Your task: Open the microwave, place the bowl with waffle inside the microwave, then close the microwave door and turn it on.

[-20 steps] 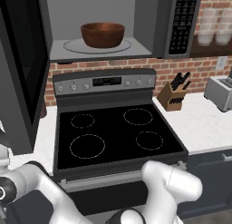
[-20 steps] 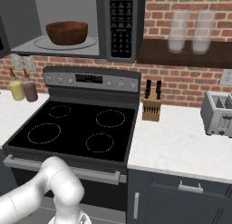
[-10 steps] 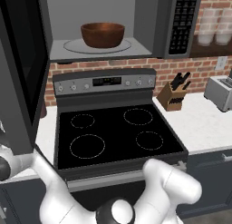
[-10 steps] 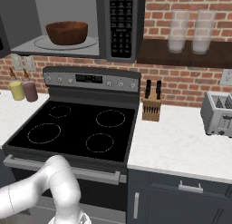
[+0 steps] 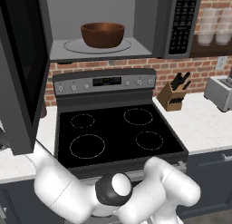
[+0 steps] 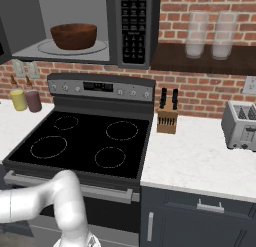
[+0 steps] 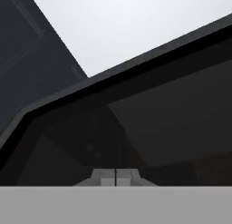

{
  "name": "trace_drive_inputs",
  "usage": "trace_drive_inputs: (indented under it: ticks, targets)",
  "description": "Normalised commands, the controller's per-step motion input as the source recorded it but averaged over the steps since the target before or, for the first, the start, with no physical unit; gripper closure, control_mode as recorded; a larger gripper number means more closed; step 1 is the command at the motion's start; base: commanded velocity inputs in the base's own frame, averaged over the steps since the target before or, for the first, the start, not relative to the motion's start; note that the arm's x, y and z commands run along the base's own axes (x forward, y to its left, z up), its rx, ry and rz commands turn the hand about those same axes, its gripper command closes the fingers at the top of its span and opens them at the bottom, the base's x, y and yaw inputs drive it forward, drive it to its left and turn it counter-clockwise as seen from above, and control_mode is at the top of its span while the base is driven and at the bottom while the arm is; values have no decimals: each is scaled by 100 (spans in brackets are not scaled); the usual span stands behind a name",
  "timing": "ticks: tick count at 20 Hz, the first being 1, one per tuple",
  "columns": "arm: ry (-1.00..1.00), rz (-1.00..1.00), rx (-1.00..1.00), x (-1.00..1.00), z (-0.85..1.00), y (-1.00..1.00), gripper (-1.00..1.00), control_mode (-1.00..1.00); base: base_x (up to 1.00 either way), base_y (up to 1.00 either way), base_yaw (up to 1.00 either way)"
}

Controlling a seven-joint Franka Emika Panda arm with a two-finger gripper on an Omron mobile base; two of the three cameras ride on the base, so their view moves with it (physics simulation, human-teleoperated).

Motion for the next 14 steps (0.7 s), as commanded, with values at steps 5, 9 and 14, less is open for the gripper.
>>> trace_drive_inputs:
  ticks: [5, 9, 14]
  targets:
    - [8, 0, 45, -7, 76, -89, 100, -100, 0, 0, 0]
    - [1, 0, 45, -13, 59, -100, 100, -100, 0, 0, 0]
    - [0, 0, 51, -20, 43, -100, 100, -100, 0, 0, 0]
